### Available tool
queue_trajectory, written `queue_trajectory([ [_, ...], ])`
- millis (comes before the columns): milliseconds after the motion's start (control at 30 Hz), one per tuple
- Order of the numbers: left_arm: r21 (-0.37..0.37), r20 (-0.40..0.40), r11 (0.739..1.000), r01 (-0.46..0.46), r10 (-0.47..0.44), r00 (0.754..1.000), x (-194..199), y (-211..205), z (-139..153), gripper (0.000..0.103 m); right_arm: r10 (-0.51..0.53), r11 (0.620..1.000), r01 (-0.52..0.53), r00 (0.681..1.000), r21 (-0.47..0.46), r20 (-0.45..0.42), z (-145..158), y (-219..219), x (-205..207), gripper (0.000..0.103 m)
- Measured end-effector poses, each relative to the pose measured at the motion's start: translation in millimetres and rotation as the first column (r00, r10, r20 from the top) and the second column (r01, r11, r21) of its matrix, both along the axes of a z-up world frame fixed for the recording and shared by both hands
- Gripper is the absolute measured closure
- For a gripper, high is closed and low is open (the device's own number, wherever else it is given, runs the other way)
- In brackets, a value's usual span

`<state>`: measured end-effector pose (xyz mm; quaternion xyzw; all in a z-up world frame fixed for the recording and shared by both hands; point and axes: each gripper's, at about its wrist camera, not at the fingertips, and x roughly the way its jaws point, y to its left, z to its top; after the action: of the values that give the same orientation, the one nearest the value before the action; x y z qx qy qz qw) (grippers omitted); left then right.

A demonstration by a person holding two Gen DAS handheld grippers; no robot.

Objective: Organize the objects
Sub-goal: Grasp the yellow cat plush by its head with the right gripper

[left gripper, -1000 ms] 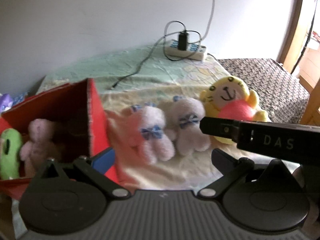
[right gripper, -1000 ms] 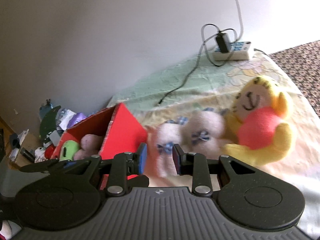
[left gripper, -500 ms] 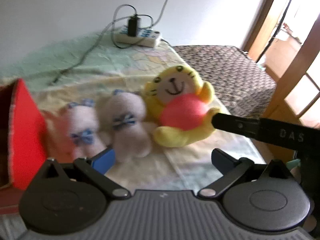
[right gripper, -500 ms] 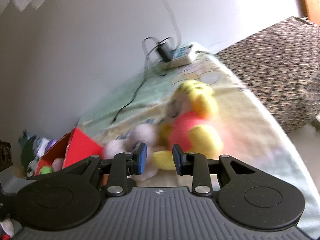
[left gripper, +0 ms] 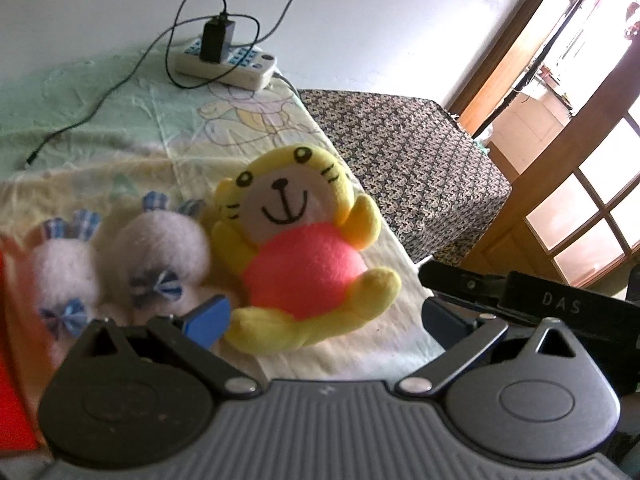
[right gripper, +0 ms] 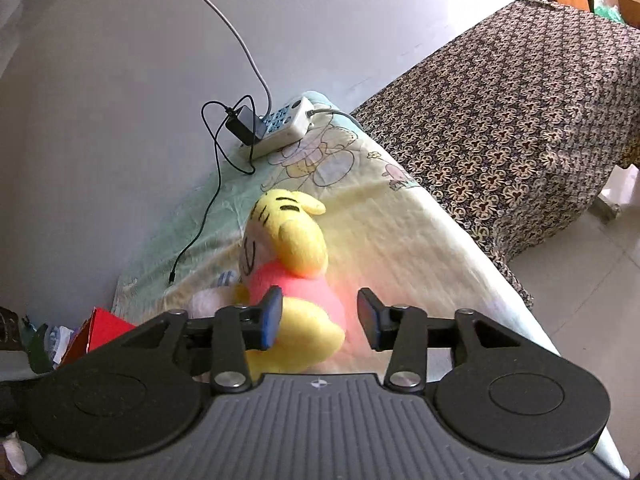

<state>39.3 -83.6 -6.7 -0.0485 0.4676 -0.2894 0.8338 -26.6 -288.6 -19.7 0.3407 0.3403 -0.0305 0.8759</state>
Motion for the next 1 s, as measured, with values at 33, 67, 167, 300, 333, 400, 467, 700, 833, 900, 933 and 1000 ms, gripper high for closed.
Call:
queue_trajectory([
  [33, 0.002, -0.004, 1.0, -0.002, 0.002, 1.0, 2.7, -2.0, -2.1, 0.002, 0.006, 1.0, -0.006, 1.0, 0.005, 0.001, -0.7, -0.3, 4.2, 0.056],
  [67, 0.006, -0.008, 1.0, -0.005, 0.005, 1.0, 6.2, -4.2, -5.0, 0.002, 0.012, 1.0, -0.012, 1.0, 0.01, 0.001, -1.5, -0.5, 7.9, 0.056],
  [167, 0.016, -0.014, 1.0, -0.004, 0.004, 1.0, 14.7, -10.0, -12.1, 0.003, 0.026, 0.999, -0.026, 1.0, 0.037, -0.004, -6.0, -2.3, 21.6, 0.056],
  [300, 0.013, -0.028, 1.0, 0.015, -0.014, 1.0, 23.3, -15.2, -20.4, 0.008, 0.049, 0.997, -0.047, 0.999, 0.069, -0.017, -13.8, -3.4, 41.5, 0.055],
  [333, 0.006, -0.038, 1.0, 0.016, -0.015, 0.999, 25.7, -15.6, -22.8, 0.009, 0.058, 0.995, -0.056, 0.998, 0.078, -0.023, -16.4, -3.2, 46.0, 0.055],
  [400, -0.014, -0.069, 1.0, 0.014, -0.015, 0.998, 31.4, -15.1, -29.0, 0.01, 0.081, 0.992, -0.077, 0.996, 0.095, -0.037, -22.8, -2.1, 56.5, 0.055],
  [467, -0.032, -0.094, 0.999, 0.011, -0.014, 0.996, 36.8, -14.8, -34.3, 0.009, 0.096, 0.99, -0.091, 0.994, 0.104, -0.051, -29.2, -0.4, 64.0, 0.055],
  [700, -0.04, -0.122, 0.999, 0.023, -0.028, 0.992, 50.5, -21.0, -45.0, 0.006, 0.139, 0.98, -0.125, 0.987, 0.157, -0.077, -50.6, -1.2, 87.0, 0.04],
  [833, -0.039, -0.133, 0.999, 0.033, -0.038, 0.99, 56.9, -25.9, -51.1, 0.005, 0.183, 0.963, -0.164, 0.981, 0.212, -0.071, -59.3, 0.2, 95.9, 0.045],
  [900, -0.035, -0.137, 0.999, 0.038, -0.043, 0.99, 58.7, -27.4, -53.3, 0.004, 0.201, 0.958, -0.183, 0.978, 0.219, -0.062, -61.0, 3.1, 99.6, 0.048],
  [933, -0.034, -0.139, 0.999, 0.04, -0.044, 0.989, 59.9, -28.0, -54.5, 0.004, 0.21, 0.958, -0.194, 0.976, 0.21, -0.057, -59.6, 3.6, 100.6, 0.049],
  [1000, -0.04, -0.142, 0.998, 0.039, -0.044, 0.989, 61.3, -27.7, -55.4, 0.004, 0.225, 0.956, -0.211, 0.973, 0.206, -0.049, -57.6, 3.3, 99.6, 0.053],
])
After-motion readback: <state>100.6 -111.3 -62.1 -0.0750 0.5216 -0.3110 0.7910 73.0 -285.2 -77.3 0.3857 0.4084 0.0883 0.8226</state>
